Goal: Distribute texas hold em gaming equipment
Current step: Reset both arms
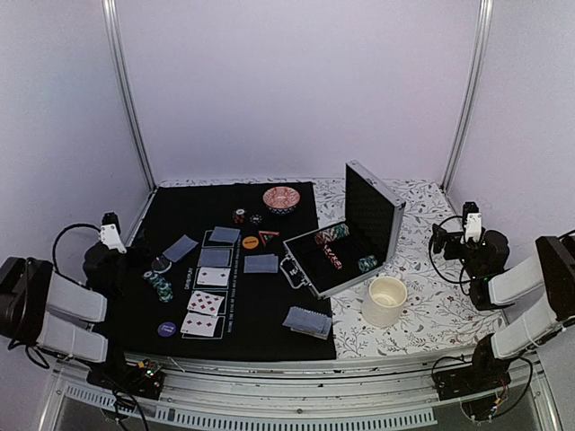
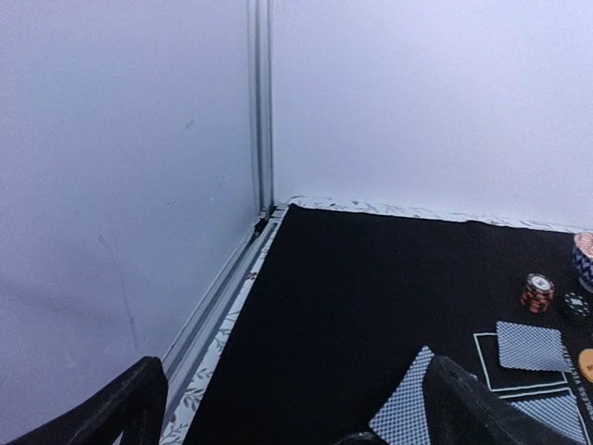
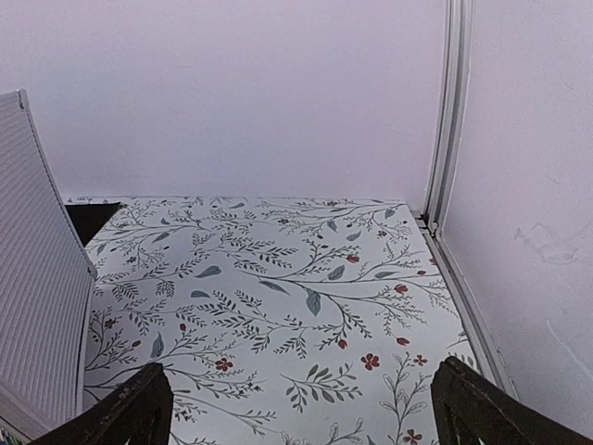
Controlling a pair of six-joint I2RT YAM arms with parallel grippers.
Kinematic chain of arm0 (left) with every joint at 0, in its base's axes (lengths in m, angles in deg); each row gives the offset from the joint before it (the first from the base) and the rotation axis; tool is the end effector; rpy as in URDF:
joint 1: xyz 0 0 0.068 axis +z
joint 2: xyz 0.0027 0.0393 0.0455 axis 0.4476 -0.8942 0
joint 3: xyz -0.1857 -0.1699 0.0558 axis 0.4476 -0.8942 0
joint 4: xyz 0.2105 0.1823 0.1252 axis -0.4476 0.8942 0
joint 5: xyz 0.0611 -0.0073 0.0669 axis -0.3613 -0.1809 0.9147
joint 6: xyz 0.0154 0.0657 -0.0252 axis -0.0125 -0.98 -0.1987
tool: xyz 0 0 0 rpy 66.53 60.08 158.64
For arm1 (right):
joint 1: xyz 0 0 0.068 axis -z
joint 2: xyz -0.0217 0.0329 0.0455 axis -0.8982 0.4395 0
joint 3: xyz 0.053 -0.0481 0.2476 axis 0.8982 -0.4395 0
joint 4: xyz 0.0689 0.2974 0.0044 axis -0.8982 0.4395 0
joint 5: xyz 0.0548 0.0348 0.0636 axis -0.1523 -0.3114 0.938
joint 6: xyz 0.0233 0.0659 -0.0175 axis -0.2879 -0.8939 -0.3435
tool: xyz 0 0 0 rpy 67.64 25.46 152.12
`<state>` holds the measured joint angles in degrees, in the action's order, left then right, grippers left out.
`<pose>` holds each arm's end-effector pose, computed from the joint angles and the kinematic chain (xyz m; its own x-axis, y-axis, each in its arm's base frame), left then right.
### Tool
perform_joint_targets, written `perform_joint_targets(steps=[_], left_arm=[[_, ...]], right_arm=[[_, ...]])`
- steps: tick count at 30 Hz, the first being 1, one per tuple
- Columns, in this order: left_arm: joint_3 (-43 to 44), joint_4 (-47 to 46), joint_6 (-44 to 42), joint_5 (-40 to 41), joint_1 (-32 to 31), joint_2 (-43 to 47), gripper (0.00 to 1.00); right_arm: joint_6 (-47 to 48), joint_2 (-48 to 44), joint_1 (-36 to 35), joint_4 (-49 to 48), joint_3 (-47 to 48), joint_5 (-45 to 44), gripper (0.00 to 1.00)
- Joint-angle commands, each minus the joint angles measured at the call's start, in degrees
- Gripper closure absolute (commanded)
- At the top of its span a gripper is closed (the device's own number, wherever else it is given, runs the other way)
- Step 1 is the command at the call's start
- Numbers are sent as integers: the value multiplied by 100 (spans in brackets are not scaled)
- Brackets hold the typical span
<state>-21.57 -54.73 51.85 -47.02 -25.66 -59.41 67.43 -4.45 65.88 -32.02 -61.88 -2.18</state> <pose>0.2424 0.0179 0.0978 -0.0292 -0.0511 -0.9983 -0.2511 0.9670 -0.0422 0.2776 -0.0036 0.0986 -0.0873 -0.0288 -0.9958 -0.0649 0.9976 -0.0232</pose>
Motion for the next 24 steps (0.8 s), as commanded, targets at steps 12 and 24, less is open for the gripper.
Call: perform_joint_targets(steps=[12,24], left_arm=[[773,-1237,-197,-1091,119,-1636,2],[782,-1123,-174,-1105,113,-1593,2]], right_arm=[[72,713,39,-973,169,96,1],[67,712,41,-972,169,100,1]])
